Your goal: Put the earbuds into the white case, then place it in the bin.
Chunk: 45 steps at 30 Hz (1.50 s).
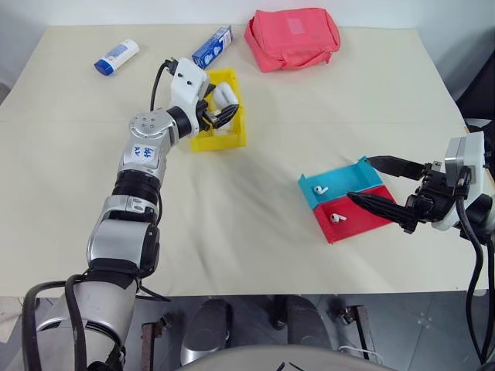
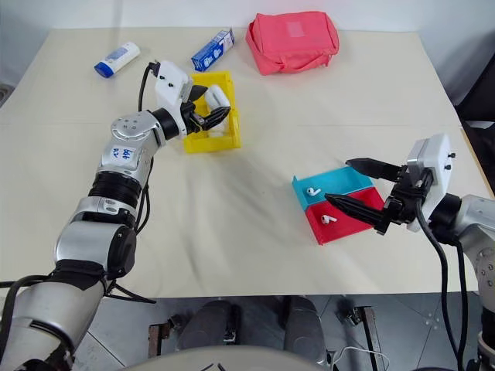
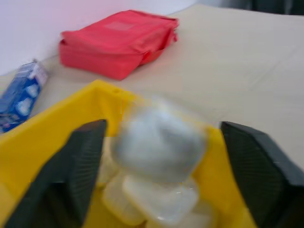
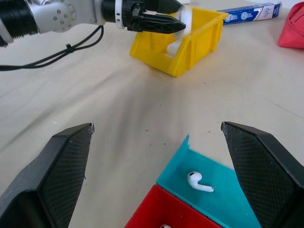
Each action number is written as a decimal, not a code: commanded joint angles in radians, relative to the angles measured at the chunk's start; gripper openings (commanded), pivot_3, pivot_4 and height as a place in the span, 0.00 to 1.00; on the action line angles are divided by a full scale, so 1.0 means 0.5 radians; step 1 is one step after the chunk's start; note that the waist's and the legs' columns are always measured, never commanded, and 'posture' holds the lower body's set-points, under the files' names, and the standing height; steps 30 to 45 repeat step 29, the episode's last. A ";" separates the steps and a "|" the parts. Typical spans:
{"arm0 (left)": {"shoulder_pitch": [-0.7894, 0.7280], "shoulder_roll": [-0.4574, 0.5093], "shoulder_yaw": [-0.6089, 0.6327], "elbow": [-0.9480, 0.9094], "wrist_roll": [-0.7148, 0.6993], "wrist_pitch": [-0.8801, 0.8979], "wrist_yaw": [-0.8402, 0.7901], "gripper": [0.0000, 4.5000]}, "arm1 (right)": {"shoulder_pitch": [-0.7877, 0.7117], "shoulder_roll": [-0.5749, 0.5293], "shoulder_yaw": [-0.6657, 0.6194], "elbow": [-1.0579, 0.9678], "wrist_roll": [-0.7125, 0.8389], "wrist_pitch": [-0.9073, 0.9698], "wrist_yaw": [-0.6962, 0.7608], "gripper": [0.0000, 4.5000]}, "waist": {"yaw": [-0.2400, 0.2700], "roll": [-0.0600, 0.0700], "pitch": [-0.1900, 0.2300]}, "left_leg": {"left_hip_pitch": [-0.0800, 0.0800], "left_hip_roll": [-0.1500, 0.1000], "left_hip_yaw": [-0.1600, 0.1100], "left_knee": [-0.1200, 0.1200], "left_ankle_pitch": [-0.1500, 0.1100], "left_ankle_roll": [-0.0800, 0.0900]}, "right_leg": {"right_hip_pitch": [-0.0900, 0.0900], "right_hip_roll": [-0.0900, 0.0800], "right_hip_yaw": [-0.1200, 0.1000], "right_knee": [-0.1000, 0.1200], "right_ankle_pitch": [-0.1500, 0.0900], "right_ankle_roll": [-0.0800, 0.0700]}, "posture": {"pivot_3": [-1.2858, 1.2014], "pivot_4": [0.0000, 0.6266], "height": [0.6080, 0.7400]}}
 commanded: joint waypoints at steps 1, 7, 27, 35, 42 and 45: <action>-0.039 0.058 0.030 -0.087 -0.015 -0.010 -0.055 0.99 | 0.040 -0.035 -0.113 -0.069 0.033 -0.026 -0.007 1.00 | -0.002 0.000 0.000 | 0.000 0.000 0.000 0.000 0.000 0.000 | 0.000 0.000 0.000 0.000 0.000 0.000 | 0.52 0.24 1.00; 0.245 0.222 0.080 -0.694 -0.257 -0.096 -0.532 0.99 | 0.067 -0.154 -0.142 0.009 0.009 -0.036 0.126 1.00 | -0.010 0.000 0.000 | 0.000 0.002 0.001 0.000 0.000 -0.004 | -0.002 0.001 0.001 0.001 0.000 0.000 | 0.52 0.24 1.00; 0.885 0.835 0.331 -0.911 -0.600 -0.088 -1.357 0.99 | 0.109 -0.490 0.099 0.816 -0.560 -0.563 0.794 1.00 | -0.014 0.002 -0.001 | 0.002 0.001 0.002 0.001 0.000 -0.002 | -0.001 0.001 0.001 0.003 -0.001 -0.001 | 0.52 0.24 1.00; 0.890 0.822 0.347 -0.949 -0.685 0.004 -1.420 0.99 | 0.064 -0.475 0.113 0.855 -0.569 -0.573 0.792 1.00 | -0.013 0.002 -0.001 | 0.002 0.002 0.002 0.001 0.000 -0.003 | -0.001 0.001 0.001 0.004 -0.001 -0.001 | 0.52 0.24 1.00; 0.890 0.822 0.347 -0.949 -0.685 0.004 -1.420 0.99 | 0.064 -0.475 0.113 0.855 -0.569 -0.573 0.792 1.00 | -0.013 0.002 -0.001 | 0.002 0.002 0.002 0.001 0.000 -0.003 | -0.001 0.001 0.001 0.004 -0.001 -0.001 | 0.52 0.24 1.00; 0.890 0.822 0.347 -0.949 -0.685 0.004 -1.420 0.99 | 0.064 -0.475 0.113 0.855 -0.569 -0.573 0.792 1.00 | -0.013 0.002 -0.001 | 0.002 0.002 0.002 0.001 0.000 -0.003 | -0.001 0.001 0.001 0.004 -0.001 -0.001 | 0.52 0.24 1.00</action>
